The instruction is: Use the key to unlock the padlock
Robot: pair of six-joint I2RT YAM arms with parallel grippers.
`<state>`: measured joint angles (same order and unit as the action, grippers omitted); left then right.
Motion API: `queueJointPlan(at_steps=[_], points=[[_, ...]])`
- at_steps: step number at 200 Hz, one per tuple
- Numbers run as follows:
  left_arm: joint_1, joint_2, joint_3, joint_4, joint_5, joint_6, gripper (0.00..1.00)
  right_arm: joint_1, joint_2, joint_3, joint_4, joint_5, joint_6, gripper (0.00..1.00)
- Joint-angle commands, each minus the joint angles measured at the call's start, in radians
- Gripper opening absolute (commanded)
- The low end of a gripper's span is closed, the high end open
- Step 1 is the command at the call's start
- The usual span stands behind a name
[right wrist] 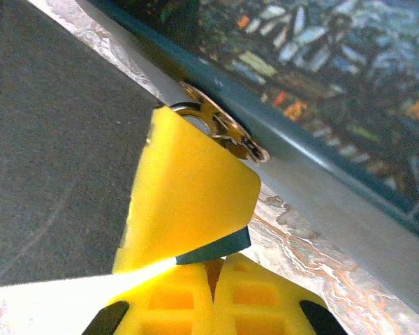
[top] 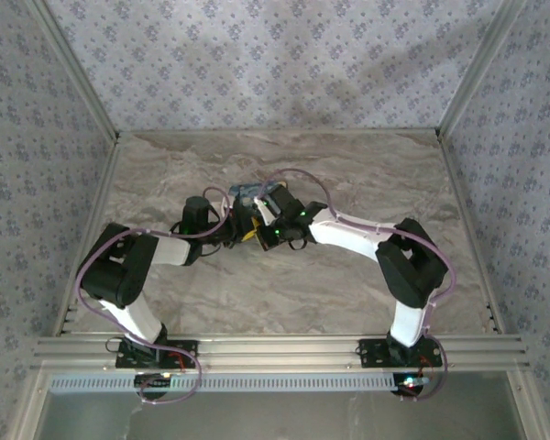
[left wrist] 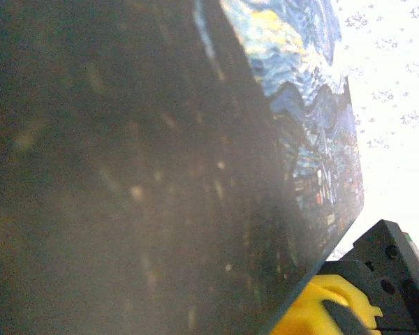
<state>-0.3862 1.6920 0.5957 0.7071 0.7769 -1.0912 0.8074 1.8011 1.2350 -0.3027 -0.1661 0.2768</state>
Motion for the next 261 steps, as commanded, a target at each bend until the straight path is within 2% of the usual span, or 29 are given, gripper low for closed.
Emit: queueJointPlan(at_steps=[1,19,53,87,143,173,214,245,261], points=[[-0.006,-0.049,-0.013,-0.013,0.044,0.039,0.29,0.001,-0.007,-0.03,0.042,-0.035,0.017,0.0],[-0.006,-0.055,-0.016,-0.028,0.038,0.049,0.33,0.003,0.005,-0.074,0.068,-0.038,0.01,0.0],[-0.005,-0.064,-0.026,-0.05,0.024,0.058,0.33,0.003,0.028,-0.116,0.104,-0.002,-0.017,0.0],[0.01,-0.1,-0.062,-0.095,-0.021,0.069,0.47,0.007,0.035,-0.149,0.146,-0.01,-0.079,0.0],[0.043,-0.205,-0.067,-0.226,-0.088,0.124,0.48,0.006,0.035,-0.155,0.132,0.029,-0.15,0.0],[0.064,-0.28,-0.047,-0.346,-0.151,0.178,0.48,0.018,0.031,-0.141,0.092,0.074,-0.23,0.0],[0.124,-0.399,-0.04,-0.511,-0.31,0.233,0.5,0.039,0.03,-0.116,0.059,0.133,-0.391,0.0],[0.163,-0.45,-0.026,-0.586,-0.418,0.275,0.6,0.039,0.038,-0.075,0.026,0.14,-0.475,0.0],[0.171,-0.423,0.009,-0.603,-0.436,0.295,0.6,0.039,0.043,-0.059,0.012,0.136,-0.491,0.0]])
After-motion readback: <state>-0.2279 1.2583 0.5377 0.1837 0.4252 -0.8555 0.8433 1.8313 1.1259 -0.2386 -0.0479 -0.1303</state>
